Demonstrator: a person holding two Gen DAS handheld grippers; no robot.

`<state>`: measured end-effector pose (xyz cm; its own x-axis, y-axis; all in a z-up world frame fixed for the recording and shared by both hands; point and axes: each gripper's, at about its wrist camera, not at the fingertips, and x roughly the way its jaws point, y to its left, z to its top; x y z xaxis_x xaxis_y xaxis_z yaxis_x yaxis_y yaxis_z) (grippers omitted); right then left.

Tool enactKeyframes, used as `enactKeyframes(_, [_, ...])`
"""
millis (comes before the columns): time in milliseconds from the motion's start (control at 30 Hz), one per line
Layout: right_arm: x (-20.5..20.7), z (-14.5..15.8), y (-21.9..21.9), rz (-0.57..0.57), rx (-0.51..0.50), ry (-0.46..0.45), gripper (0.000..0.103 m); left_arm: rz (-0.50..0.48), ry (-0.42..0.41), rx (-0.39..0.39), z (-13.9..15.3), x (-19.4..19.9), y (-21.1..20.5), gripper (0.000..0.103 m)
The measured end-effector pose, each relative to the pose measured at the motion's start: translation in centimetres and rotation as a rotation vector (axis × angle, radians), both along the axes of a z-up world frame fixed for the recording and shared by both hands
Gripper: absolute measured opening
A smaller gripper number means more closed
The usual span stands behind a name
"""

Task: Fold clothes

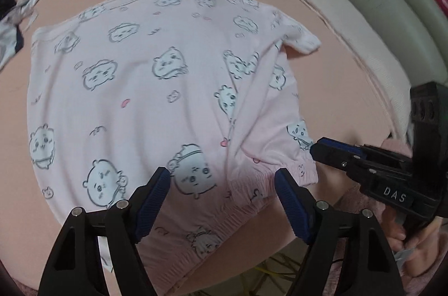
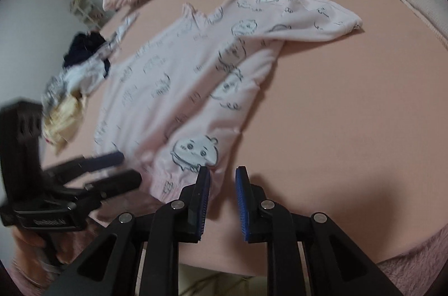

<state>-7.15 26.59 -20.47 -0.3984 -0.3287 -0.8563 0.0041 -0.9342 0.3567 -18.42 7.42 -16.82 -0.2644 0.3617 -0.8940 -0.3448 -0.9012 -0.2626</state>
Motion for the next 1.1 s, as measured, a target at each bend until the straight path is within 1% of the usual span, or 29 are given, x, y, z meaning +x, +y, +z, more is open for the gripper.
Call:
enactKeyframes(33, [0.0, -0.2, 0.0, 0.007, 0.013, -0.005, 0.018, -0.008, 0.008, -0.015, -0.1, 0.1, 0.4, 0.068])
enactKeyframes(67, [0.2, -0.1, 0.0, 0.012, 0.016, -0.005, 0.018, -0.009, 0.007, -0.022, -0.2, 0.0, 0.7, 0.048])
enactKeyframes(100, [0.3, -0.1, 0.0, 0.017, 0.019, -0.005, 0.018, -0.009, 0.002, -0.025, -0.4, -0.2, 1.0, 0.038])
enactKeyframes(133, [0.3, -0.2, 0.1, 0.018, 0.025, -0.006, 0.018, -0.010, -0.016, -0.016, -0.6, -0.5, 1.2, 0.026])
enactKeyframes(167, [0.4, -0.3, 0.3, 0.014, 0.027, -0.009, 0.018, -0.015, -0.035, -0.003, -0.9, -0.7, 1.3, 0.022])
enactKeyframes(233, [0.5, -0.5, 0.8, 0.004, 0.021, -0.016, 0.018, -0.022, -0.068, 0.013, -1.3, -1.6, 1.6, 0.022])
enactKeyframes(300, [0.6, -0.5, 1.4, -0.013, -0.009, -0.025, 0.018, -0.028, -0.111, 0.025, -1.8, -2.3, 1.8, 0.022])
enactKeyframes(367, [0.6, -0.3, 1.6, -0.019, -0.015, -0.017, 0.018, -0.037, -0.146, 0.026, -2.1, -3.0, 2.1, 0.022])
enactKeyframes(467, [0.6, 0.0, 1.4, -0.017, 0.002, -0.004, 0.018, -0.057, -0.162, 0.006, -2.0, -3.3, 2.4, 0.022])
enactKeyframes(500, [0.6, 0.0, 1.3, -0.016, 0.006, -0.003, 0.018, -0.057, -0.163, -0.001, -1.9, -3.3, 2.5, 0.019])
enactKeyframes(533, [0.6, 0.0, 1.3, -0.016, 0.009, -0.004, 0.018, -0.037, -0.162, 0.005, -1.7, -3.5, 2.4, 0.008])
enactKeyframes(633, [0.5, -0.1, 1.3, -0.016, -0.007, -0.009, 0.018, 0.031, -0.135, 0.069, -0.6, -3.7, 1.4, 0.007])
enactKeyframes(733, [0.0, 0.9, 0.8, 0.005, 0.001, 0.007, 0.018, 0.089, -0.076, 0.109, 1.4, -3.3, -0.2, 0.007])
enactKeyframes(800, [-0.8, 2.0, -0.2, 0.047, 0.013, 0.031, 0.018, 0.125, -0.039, 0.105, 2.5, -3.0, -1.6, 0.007])
enactKeyframes(900, [-1.8, 2.2, -2.7, 0.102, 0.029, 0.026, 0.018, 0.196, -0.004, 0.114, 3.9, -2.2, -4.9, 0.007])
enactKeyframes(1000, [-2.8, 2.4, -5.1, 0.158, 0.045, 0.021, 0.018, 0.261, 0.003, 0.130, 4.3, -1.1, -8.0, 0.007])
enactKeyframes(1100, [-3.8, 2.5, -7.6, 0.213, 0.060, 0.017, 0.018, 0.311, -0.004, 0.137, 4.0, 0.4, -10.1, 0.007])
